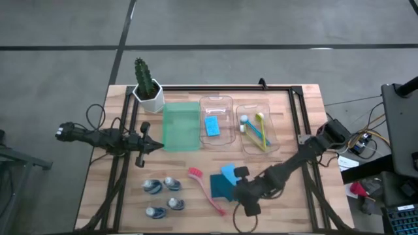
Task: Pick & Place Kitchen Sink Supplies
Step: Put the dark blue sponge into the left transparent bin
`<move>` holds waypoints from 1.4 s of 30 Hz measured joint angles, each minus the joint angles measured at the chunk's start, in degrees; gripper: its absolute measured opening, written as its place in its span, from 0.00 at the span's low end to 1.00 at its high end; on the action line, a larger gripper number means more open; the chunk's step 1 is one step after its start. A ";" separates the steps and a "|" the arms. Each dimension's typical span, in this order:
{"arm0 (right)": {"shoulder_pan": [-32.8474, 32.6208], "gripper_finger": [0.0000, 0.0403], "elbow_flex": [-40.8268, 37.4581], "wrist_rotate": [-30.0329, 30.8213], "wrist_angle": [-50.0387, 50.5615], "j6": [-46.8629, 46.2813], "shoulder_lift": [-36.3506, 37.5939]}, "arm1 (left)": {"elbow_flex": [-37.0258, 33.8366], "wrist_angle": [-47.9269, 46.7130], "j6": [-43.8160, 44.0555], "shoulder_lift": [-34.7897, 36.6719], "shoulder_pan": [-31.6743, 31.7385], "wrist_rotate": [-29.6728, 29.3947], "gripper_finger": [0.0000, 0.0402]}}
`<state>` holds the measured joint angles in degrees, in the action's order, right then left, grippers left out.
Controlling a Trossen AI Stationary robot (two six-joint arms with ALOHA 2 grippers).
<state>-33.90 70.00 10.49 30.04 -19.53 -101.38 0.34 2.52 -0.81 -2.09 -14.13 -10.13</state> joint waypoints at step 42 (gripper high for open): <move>-2.57 0.18 1.09 4.59 -4.92 6.43 -13.60 | 0.00 0.00 0.00 -0.09 0.00 0.00 0.01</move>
<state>-36.47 71.09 15.08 25.12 -13.10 -114.99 0.34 2.52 -0.81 -2.17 -14.13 -10.13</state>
